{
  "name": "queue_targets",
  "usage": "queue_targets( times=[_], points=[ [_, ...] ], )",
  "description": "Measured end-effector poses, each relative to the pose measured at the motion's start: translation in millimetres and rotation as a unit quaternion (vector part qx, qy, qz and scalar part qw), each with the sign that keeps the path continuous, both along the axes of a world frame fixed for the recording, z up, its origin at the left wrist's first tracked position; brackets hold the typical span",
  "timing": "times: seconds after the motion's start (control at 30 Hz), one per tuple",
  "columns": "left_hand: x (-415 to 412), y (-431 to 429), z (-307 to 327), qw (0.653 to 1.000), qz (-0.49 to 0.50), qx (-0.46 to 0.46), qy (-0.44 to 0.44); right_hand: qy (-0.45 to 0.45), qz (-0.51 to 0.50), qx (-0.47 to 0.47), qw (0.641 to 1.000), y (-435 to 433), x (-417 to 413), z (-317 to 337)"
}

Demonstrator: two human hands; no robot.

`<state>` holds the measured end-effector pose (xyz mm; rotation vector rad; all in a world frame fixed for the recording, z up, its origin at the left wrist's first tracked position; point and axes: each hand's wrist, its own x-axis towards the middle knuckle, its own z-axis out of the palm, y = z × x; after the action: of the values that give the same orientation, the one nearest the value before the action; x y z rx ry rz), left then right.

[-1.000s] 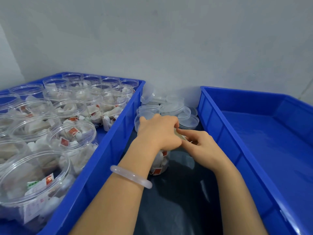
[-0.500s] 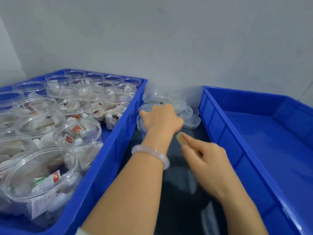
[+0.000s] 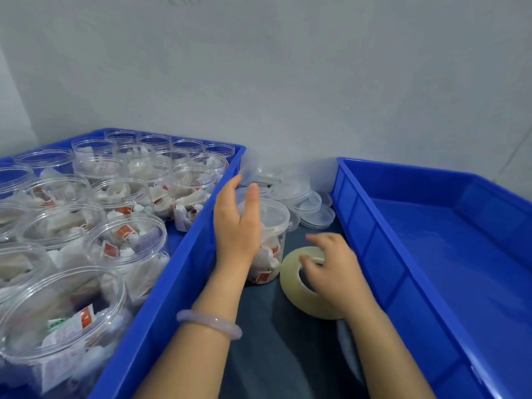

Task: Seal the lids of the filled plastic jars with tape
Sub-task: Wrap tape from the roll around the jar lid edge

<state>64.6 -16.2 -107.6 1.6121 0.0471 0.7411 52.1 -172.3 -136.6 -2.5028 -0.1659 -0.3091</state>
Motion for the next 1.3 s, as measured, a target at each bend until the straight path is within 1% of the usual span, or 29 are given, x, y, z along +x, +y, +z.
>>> queue_targets(
  times=[0.03,0.07,0.1,0.13,0.2,0.27,0.43,0.63,0.77,0.9,1.03,1.13,1.3],
  points=[
    [3,0,-8,0.996,-0.035,-0.062,0.045,-0.003,0.012,0.098,0.995,2,6,5],
    [6,0,-15,0.99,-0.055,-0.109,0.072,0.014,0.039,0.192,0.981,7,10,9],
    [10,0,-22,0.986,-0.058,-0.134,0.082,0.03,0.078,0.276,0.957,15,11,11],
    [13,0,-28,0.986,-0.05,-0.138,0.077,0.029,0.114,0.347,0.931,24,12,10],
    [15,0,-38,0.99,-0.039,-0.127,0.048,-0.011,0.139,0.432,0.891,35,13,4],
    [15,0,-47,0.992,-0.038,-0.116,0.02,-0.054,0.128,0.473,0.87,36,16,0],
    [18,-1,-56,0.994,-0.025,-0.108,-0.006,-0.087,0.133,0.501,0.851,30,21,-8],
    [20,-1,-59,0.993,-0.02,-0.114,0.002,-0.128,0.108,0.496,0.852,39,18,-12],
    [21,-1,-60,0.994,-0.021,-0.109,0.006,-0.092,0.131,0.499,0.852,39,15,-17],
    [21,0,-60,0.994,-0.025,-0.103,0.0,-0.046,0.146,0.541,0.827,35,14,-16],
    [20,-1,-59,0.993,-0.033,-0.112,-0.001,-0.048,0.155,0.547,0.821,36,12,-14],
    [20,-1,-59,0.993,-0.035,-0.116,-0.001,-0.064,0.165,0.54,0.823,36,11,-14],
    [20,-1,-59,0.993,-0.028,-0.113,-0.008,-0.051,0.134,0.543,0.828,36,15,-18]
  ],
)
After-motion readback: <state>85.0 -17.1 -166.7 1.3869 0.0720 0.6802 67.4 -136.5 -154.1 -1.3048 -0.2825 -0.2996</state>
